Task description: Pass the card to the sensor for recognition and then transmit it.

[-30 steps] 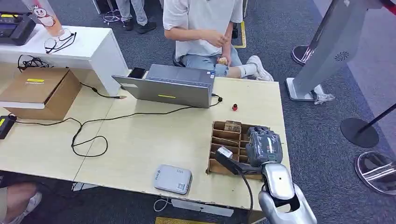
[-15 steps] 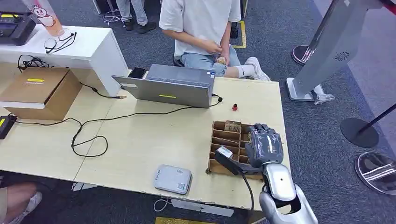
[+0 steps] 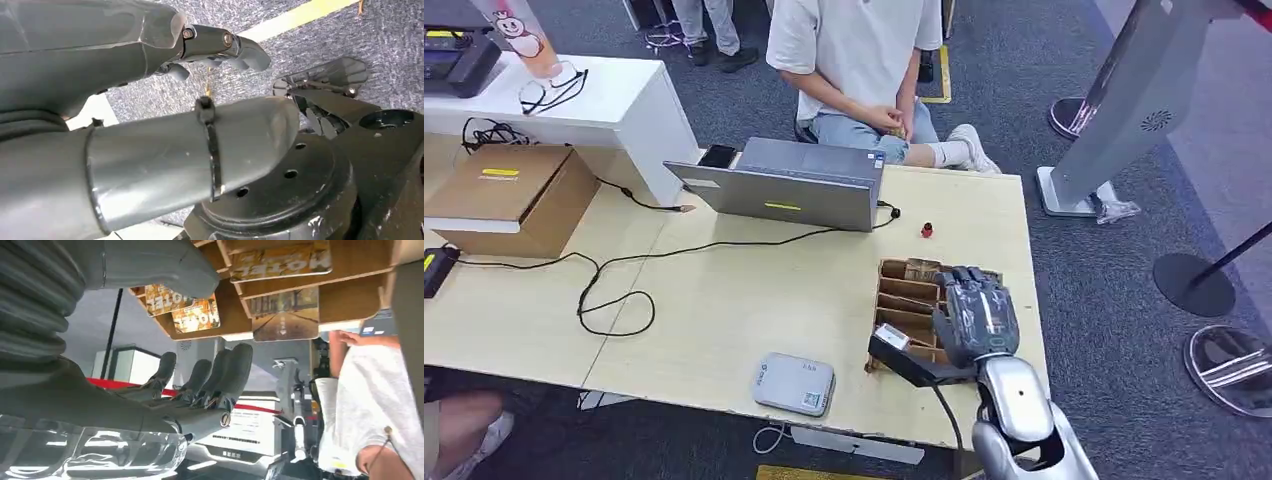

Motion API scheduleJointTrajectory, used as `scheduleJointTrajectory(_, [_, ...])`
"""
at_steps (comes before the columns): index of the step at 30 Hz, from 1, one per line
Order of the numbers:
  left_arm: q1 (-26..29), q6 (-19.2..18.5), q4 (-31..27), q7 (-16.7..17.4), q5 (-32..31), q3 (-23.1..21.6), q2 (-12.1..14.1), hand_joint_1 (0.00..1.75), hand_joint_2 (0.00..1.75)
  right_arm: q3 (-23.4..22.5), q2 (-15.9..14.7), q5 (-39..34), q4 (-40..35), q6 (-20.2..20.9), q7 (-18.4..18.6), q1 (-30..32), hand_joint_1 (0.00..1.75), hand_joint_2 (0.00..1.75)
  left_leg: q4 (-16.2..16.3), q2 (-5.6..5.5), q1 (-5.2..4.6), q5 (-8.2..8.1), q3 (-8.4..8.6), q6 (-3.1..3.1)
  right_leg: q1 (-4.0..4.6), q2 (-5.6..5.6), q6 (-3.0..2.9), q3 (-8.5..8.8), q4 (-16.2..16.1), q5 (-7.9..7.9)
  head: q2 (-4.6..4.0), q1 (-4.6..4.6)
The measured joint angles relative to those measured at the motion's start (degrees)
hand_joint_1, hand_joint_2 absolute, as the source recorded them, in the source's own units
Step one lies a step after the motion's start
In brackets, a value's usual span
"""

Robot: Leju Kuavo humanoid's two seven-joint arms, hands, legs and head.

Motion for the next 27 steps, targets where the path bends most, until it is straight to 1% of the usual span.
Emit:
scheduleJointTrajectory(1, [0.0,0.0,-0.1,0.0,0.0,0.0,0.0,0.0,0.0,0.2,0.0,-0.1,-0.1,0.0,-0.2,0.1,0.63,1.75,0.0,0.0,0.0,0.0,0.0,0.0,0.0,0.01,0.0,0.0,0.0,0.0,0.0,0.0])
scheduleJointTrajectory(2, [0.0,-0.2,-0.2,-0.1,0.0,0.0,-0.1,0.0,0.0,0.5,0.0,-0.4,-0.3,0.1,-0.3,0.2,0.68,1.75,0.0,0.0,0.0,0.0,0.0,0.0,0.0,0.01,0.0,0.0,0.0,0.0,0.0,0.0])
scheduleJointTrajectory(11, [0.0,-0.6,-1.3,-0.3,-0.1,0.5,-0.6,0.0,0.0,2.2,0.0,-1.3,-1.3,0.4,-0.9,0.7,0.65,1.75,0.0,0.0,0.0,0.0,0.0,0.0,0.0,0.0,0.0,0.0,0.0,0.0,0.0,0.0])
scheduleJointTrajectory(13, [0.0,-0.7,-1.4,-0.4,-0.1,0.6,-0.7,0.0,0.0,2.4,-0.1,-1.8,-1.3,0.5,-1.0,0.7,0.66,1.75,0.0,0.0,0.0,0.0,0.0,0.0,0.0,0.0,0.0,0.0,0.0,0.0,0.0,0.0])
scheduleJointTrajectory(14, [0.0,-0.7,-1.5,-0.5,-0.1,0.6,-0.7,0.0,0.0,2.5,-0.1,-1.8,-1.3,0.5,-1.0,0.7,0.77,1.75,0.0,0.0,0.0,0.0,0.0,0.0,0.0,0.0,0.0,0.0,0.0,0.0,0.0,0.0])
scheduleJointTrajectory(16, [0.0,-0.8,-1.6,-0.6,-0.1,0.8,-0.8,0.0,0.0,2.7,-0.1,-1.9,-1.3,0.5,-1.0,0.7,0.77,1.75,0.0,0.0,0.0,0.0,0.0,0.0,0.0,0.0,0.0,0.0,0.0,0.0,0.0,0.0])
scheduleJointTrajectory(17, [0.0,-0.8,-1.6,-0.6,-0.1,0.9,-0.8,0.0,0.0,2.9,-0.1,-1.9,-1.3,0.6,-1.0,0.7,0.82,1.75,0.0,0.0,0.0,0.0,0.0,0.0,0.0,0.0,0.0,0.0,0.0,0.0,0.0,0.0])
scheduleJointTrajectory(19, [0.0,-0.9,-1.7,-0.6,-0.1,1.0,-0.8,0.0,0.0,3.1,-0.1,-2.0,-1.3,0.7,-1.0,0.7,0.82,1.75,0.0,0.0,0.0,0.0,-0.01,0.0,0.0,0.0,0.0,0.0,0.0,0.0,0.0,0.0])
scheduleJointTrajectory(20, [0.0,-0.9,-1.8,-0.6,-0.1,1.0,-0.8,0.0,0.0,3.2,-0.1,-2.0,-1.3,0.7,-1.0,0.6,0.79,1.75,0.0,0.0,0.0,0.0,-0.01,0.0,0.0,0.0,0.0,0.0,0.0,0.0,0.0,-0.02])
scheduleJointTrajectory(27, [0.0,-0.9,-1.8,-0.6,-0.2,1.0,-0.8,0.0,0.0,3.9,-0.1,-2.8,-0.3,1.1,-1.0,0.1,0.84,1.75,0.0,0.0,0.0,0.0,-0.01,0.0,0.0,0.0,0.0,0.0,0.0,0.0,0.0,0.0])
